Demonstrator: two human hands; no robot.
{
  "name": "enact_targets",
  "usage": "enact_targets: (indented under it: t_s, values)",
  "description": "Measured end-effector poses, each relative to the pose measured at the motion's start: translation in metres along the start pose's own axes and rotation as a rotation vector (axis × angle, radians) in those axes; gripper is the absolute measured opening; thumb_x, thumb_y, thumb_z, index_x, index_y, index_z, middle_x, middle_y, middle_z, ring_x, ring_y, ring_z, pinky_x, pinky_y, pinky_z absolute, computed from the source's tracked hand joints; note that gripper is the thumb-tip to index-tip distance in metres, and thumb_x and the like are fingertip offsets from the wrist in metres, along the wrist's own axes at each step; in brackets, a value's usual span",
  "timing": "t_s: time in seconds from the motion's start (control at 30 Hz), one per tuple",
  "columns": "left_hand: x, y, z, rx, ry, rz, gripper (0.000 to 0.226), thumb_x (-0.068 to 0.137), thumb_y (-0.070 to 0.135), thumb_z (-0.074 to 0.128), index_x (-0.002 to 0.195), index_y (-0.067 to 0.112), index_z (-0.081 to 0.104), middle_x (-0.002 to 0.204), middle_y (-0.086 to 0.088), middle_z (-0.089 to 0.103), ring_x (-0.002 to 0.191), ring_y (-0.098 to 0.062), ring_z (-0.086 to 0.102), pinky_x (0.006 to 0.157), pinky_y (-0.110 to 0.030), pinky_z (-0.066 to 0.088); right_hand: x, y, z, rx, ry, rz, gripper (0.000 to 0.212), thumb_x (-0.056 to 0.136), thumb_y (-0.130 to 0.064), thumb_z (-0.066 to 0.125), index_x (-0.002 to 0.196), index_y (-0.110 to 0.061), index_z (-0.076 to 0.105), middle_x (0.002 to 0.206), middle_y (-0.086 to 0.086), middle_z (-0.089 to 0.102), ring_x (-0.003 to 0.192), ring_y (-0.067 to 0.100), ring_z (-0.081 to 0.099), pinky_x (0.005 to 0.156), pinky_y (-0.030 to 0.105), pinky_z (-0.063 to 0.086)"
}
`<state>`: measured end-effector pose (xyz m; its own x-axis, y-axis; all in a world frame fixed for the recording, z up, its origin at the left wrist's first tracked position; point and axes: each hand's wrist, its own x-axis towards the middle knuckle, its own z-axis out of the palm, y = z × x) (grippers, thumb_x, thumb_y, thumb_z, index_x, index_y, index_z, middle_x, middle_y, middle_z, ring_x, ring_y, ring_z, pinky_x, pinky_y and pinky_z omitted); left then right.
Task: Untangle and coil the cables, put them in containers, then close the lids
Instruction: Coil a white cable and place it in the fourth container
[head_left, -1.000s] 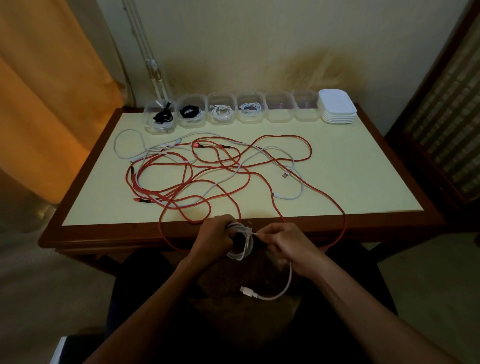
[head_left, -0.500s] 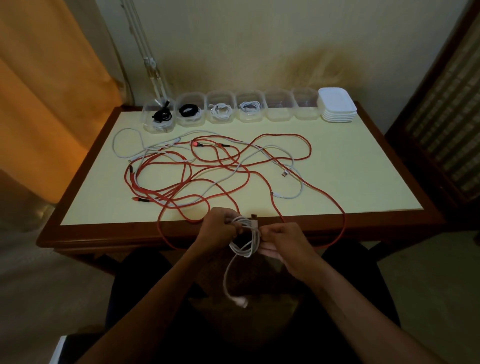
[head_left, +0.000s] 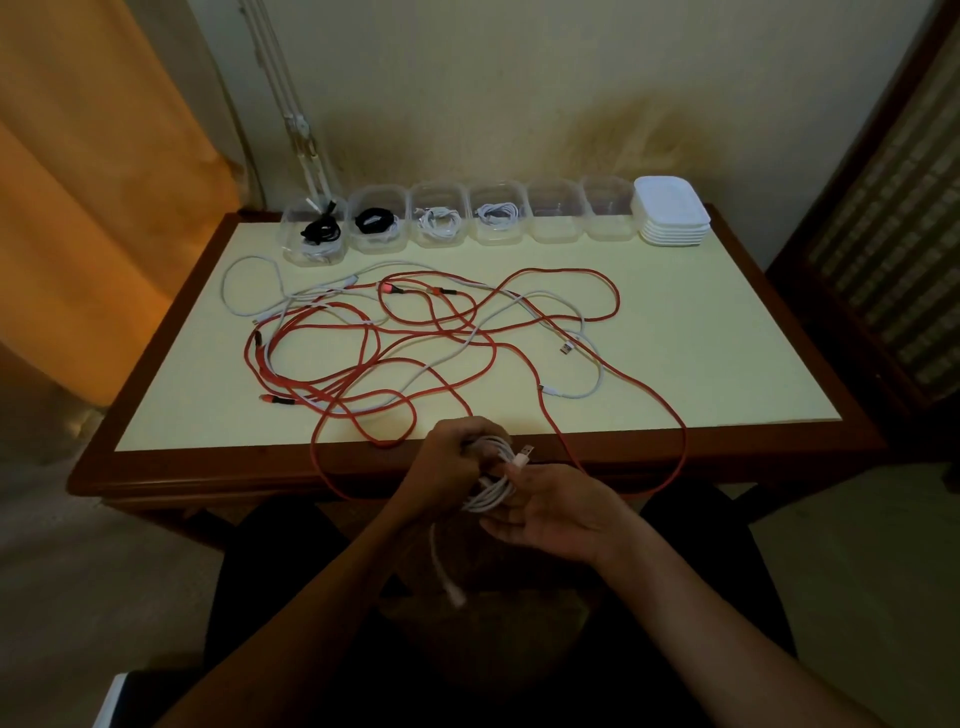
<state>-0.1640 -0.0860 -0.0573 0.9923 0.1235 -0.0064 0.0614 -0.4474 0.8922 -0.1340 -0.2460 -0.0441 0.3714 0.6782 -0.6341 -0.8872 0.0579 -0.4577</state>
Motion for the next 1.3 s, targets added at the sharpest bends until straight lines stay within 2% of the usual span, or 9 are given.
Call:
enact_targets:
  t_s: [0.17, 0.33, 0.47, 0.73, 0.87, 1.03, 1.17, 1.23, 1.3]
  values:
    - [0.002, 0.004, 0.005, -0.195, 0.237, -0.056, 0.029, 0.083, 0.007, 0.073, 0.101, 0.012, 0.051, 0.085, -0.006, 0.060, 0.074, -0.013, 0.063, 0.063, -0.019, 0.054, 0.000, 0.005, 0.004, 0.116, -0.061, -0.111, 0.032, 0.088, -0.006, 0.054, 0.118, 0.000, 0.060, 0.104, 0.019, 0.071, 0.097, 0.033, 0.068, 0.082, 0.045, 0.056]
    - [0.004, 0.003, 0.006, 0.520, 0.399, 0.160, 0.037, 0.085, 0.041, 0.070, 0.066, 0.020, 0.047, 0.054, 0.011, 0.041, 0.044, 0.000, 0.034, 0.044, -0.017, 0.027, 0.005, 0.008, -0.001, -0.024, 0.078, -0.238, 0.033, 0.093, 0.006, 0.048, 0.123, 0.000, 0.059, 0.124, 0.021, 0.064, 0.116, 0.035, 0.061, 0.094, 0.047, 0.052]
    - [0.001, 0.011, 0.009, 0.708, 0.304, -0.068, 0.052, 0.093, 0.058, 0.049, 0.064, 0.016, 0.054, 0.055, 0.003, 0.052, 0.047, -0.009, 0.050, 0.047, -0.021, 0.036, 0.003, 0.005, 0.004, -0.160, 0.186, -0.327, 0.024, 0.092, 0.006, 0.053, 0.109, -0.002, 0.067, 0.111, 0.016, 0.071, 0.111, 0.032, 0.065, 0.098, 0.049, 0.051]
    - [0.012, 0.012, -0.011, 0.231, -0.153, -0.460, 0.034, 0.081, 0.034, 0.076, 0.071, 0.004, 0.067, 0.056, 0.000, 0.059, 0.046, -0.005, 0.051, 0.047, -0.015, 0.039, 0.001, 0.011, -0.004, -0.324, 0.223, -0.387, 0.020, 0.096, -0.001, 0.055, 0.111, -0.004, 0.068, 0.108, 0.012, 0.074, 0.108, 0.027, 0.068, 0.098, 0.045, 0.050]
    - [0.005, 0.018, -0.020, 0.029, -0.118, -0.518, 0.025, 0.085, 0.023, 0.072, 0.079, -0.001, 0.070, 0.058, 0.000, 0.063, 0.042, -0.003, 0.051, 0.043, -0.013, 0.041, 0.002, 0.011, 0.000, -0.331, 0.248, -0.406, 0.019, 0.094, -0.005, 0.057, 0.110, -0.007, 0.068, 0.111, 0.010, 0.073, 0.110, 0.026, 0.066, 0.092, 0.040, 0.051]
    - [-0.010, 0.021, -0.012, -0.754, 0.035, -0.423, 0.023, 0.095, 0.011, 0.053, 0.082, -0.006, 0.060, 0.061, -0.003, 0.053, 0.049, -0.009, 0.042, 0.048, -0.019, 0.038, 0.003, -0.008, 0.010, -0.091, 0.242, -0.470, 0.027, 0.096, -0.011, 0.058, 0.120, -0.003, 0.065, 0.114, 0.014, 0.072, 0.107, 0.029, 0.069, 0.095, 0.042, 0.053]
    - [-0.011, 0.024, -0.009, -1.174, -0.084, -0.335, 0.028, 0.095, 0.020, 0.049, 0.068, 0.012, 0.054, 0.069, -0.005, 0.044, 0.068, -0.017, 0.043, 0.073, -0.030, 0.040, 0.001, -0.014, 0.013, 0.065, 0.249, -0.473, 0.023, 0.098, -0.009, 0.055, 0.117, 0.002, 0.063, 0.107, 0.019, 0.073, 0.099, 0.031, 0.072, 0.082, 0.039, 0.057]
    - [-0.010, 0.027, -0.009, -1.316, -0.037, -0.397, 0.022, 0.096, 0.024, 0.048, 0.079, 0.011, 0.051, 0.085, -0.010, 0.055, 0.089, -0.022, 0.057, 0.082, -0.033, 0.047, 0.002, -0.017, 0.011, 0.158, 0.285, -0.452, 0.023, 0.098, -0.007, 0.054, 0.118, 0.003, 0.061, 0.105, 0.021, 0.073, 0.097, 0.034, 0.072, 0.082, 0.041, 0.057]
    - [-0.006, 0.031, -0.008, -1.233, 0.054, -0.445, 0.016, 0.100, 0.017, 0.039, 0.098, 0.008, 0.052, 0.108, -0.014, 0.060, 0.113, -0.027, 0.060, 0.084, -0.035, 0.053, 0.002, -0.021, 0.005, 0.181, 0.331, -0.465, 0.024, 0.098, -0.006, 0.054, 0.120, 0.003, 0.060, 0.104, 0.020, 0.073, 0.097, 0.032, 0.072, 0.086, 0.042, 0.057]
